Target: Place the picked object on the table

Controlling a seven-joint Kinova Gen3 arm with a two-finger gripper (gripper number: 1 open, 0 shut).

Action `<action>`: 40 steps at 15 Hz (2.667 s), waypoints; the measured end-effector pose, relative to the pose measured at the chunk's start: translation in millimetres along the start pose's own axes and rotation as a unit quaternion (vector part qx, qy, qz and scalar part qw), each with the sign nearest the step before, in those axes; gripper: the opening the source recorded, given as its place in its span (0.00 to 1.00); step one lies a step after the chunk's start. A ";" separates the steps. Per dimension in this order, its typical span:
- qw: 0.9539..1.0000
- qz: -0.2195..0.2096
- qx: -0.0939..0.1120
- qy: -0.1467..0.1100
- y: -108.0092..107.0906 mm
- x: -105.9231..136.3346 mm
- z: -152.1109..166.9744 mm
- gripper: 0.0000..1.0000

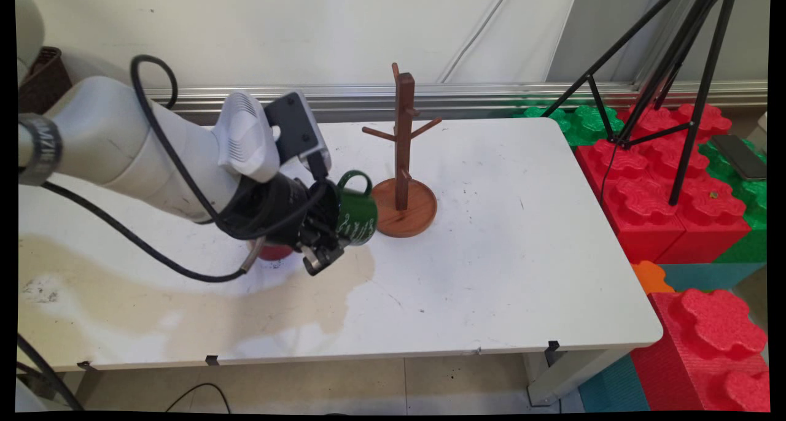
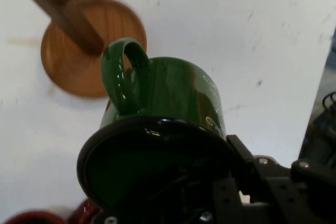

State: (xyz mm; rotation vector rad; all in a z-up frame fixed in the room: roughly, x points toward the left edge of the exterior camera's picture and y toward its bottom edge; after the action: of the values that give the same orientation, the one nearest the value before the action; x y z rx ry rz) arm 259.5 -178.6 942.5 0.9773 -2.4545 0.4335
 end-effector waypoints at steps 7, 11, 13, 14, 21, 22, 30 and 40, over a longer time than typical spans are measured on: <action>0.998 -0.019 0.015 -0.058 18.6 11.2 14.7 0.00; 0.996 -0.015 0.014 -0.090 24.1 22.7 32.8 0.00; 0.994 -0.022 0.019 -0.110 25.0 26.3 41.7 0.00; 0.993 -0.026 0.021 -0.117 25.4 27.1 44.2 0.00; 0.984 -0.053 0.024 -0.169 28.3 34.0 75.8 0.00; 0.983 -0.051 0.022 -0.173 27.3 35.7 81.2 0.00; 0.979 -0.047 0.017 -0.198 15.8 48.9 111.1 0.00; 0.969 0.010 0.005 -0.247 -3.2 73.4 145.3 0.00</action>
State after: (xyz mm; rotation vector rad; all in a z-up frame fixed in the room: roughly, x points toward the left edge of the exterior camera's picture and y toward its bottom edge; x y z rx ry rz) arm 171.3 -286.6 858.5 1.1808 -2.9046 0.2258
